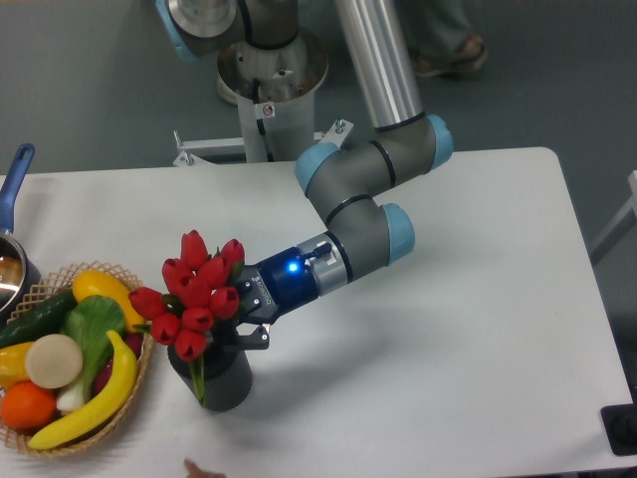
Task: Insert the flowers into the vase
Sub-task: 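Lower the tulip stems down into the black vase, then open the gripper to release the tulips in the vase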
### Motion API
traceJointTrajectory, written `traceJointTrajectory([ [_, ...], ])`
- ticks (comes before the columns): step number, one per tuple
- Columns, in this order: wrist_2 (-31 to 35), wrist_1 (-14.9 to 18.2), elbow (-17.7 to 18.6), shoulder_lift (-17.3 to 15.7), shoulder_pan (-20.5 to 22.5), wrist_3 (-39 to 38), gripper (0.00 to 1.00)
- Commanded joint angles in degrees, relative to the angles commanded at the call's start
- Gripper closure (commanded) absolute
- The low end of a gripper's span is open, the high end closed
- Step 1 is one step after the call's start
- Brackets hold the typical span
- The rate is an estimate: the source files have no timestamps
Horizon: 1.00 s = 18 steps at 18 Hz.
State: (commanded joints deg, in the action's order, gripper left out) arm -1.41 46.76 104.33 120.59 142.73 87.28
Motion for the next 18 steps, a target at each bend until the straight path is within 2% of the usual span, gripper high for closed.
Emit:
traceJointTrajectory([
  [8, 3.3, 0.0, 0.4, 0.7, -0.1, 0.0, 0.74],
  [11, 3.4, -0.3, 0.5, 0.5, -0.1, 0.0, 0.52],
  [12, 3.4, -0.4, 0.5, 0.4, -0.1, 0.1, 0.4],
  [14, 3.4, -0.4, 0.7, 0.1, -0.1, 0.1, 0.25],
  [16, 3.4, -0.4, 0.8, -0.2, -0.1, 0.1, 0.0],
  [18, 3.4, -0.4, 0.8, -1.1, -0.1, 0.1, 0.0],
])
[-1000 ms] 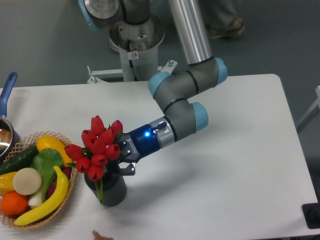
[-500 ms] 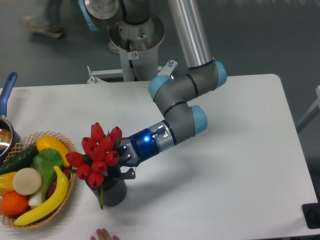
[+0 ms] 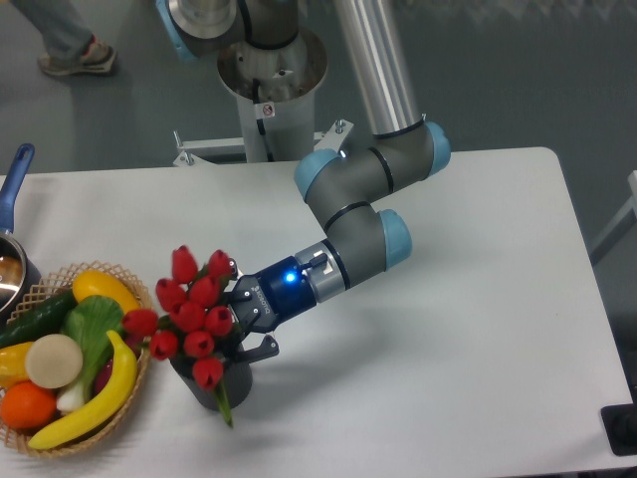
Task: Insert the flowers into the vase
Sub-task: 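Open the gripper to release the tulips in the vase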
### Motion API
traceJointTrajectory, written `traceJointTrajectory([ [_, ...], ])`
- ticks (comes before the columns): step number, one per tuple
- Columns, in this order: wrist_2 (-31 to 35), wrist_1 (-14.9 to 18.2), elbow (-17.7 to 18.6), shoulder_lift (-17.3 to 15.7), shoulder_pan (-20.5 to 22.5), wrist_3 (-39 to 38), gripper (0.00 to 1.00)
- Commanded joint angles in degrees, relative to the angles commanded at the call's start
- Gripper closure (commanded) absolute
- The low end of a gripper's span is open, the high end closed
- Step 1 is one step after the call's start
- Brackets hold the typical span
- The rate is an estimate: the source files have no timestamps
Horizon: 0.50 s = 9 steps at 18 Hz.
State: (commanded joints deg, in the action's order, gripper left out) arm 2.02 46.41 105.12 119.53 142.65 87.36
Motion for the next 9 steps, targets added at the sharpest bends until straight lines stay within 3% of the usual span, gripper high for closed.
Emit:
traceJointTrajectory([
  [9, 4.4, -0.4, 5.5, -5.4, 2.6, 1.2, 0.0],
])
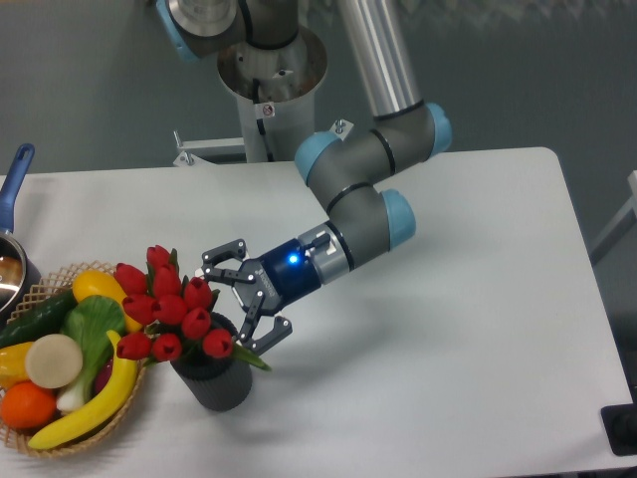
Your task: Insert the flowers into the vase
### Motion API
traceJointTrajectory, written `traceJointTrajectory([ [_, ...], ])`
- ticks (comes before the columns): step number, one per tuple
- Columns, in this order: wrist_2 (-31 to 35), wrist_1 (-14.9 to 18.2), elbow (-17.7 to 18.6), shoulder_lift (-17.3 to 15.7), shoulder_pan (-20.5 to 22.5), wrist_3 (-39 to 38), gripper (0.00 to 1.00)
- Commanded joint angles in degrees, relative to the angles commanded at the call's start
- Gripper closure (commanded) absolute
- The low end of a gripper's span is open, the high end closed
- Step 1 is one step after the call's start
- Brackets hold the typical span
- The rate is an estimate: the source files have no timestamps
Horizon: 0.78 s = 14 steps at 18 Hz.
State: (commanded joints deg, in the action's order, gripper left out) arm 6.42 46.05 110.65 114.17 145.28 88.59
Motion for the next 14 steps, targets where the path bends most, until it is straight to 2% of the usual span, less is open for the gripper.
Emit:
traceJointTrajectory([
  [4, 0.5, 0.0, 0.5, -0.3, 0.3, 0.0, 0.0],
  [6, 2.6, 0.0, 1.1, -1.2, 2.0, 0.0, 0.0],
  [9, 6.7, 0.0, 2.6, -4.8, 3.5, 0.0, 0.0],
  [14, 15.3, 0.1, 2.8, -11.1, 10.5, -0.4, 0.0],
])
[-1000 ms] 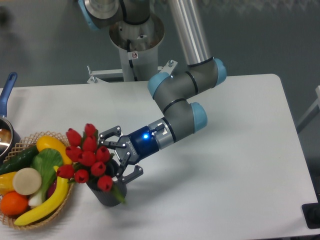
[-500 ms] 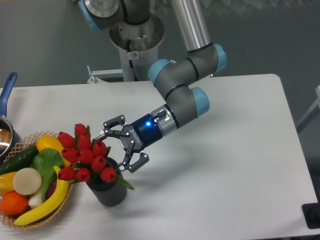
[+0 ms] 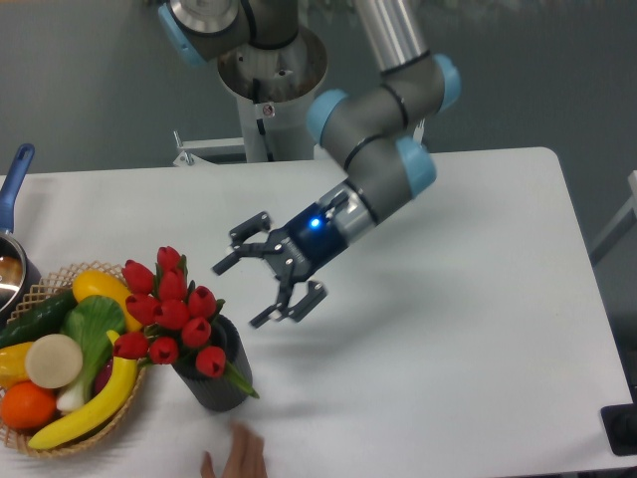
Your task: Insert the flowers into the vase
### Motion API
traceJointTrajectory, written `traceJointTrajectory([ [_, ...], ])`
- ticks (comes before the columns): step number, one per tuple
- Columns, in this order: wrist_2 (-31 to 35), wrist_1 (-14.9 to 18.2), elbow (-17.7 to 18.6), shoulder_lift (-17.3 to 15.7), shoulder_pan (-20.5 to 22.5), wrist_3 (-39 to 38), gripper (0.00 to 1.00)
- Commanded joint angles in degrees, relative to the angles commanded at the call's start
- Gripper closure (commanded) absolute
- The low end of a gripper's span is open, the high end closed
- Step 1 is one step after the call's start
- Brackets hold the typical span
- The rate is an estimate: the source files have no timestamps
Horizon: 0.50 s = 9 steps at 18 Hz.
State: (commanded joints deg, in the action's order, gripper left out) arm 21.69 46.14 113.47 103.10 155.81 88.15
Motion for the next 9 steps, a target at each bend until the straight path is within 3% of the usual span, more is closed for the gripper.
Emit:
traceJointTrajectory([
  [9, 13.0, 0.2, -1.8, -8.7, 16.3, -0.6, 0.0],
])
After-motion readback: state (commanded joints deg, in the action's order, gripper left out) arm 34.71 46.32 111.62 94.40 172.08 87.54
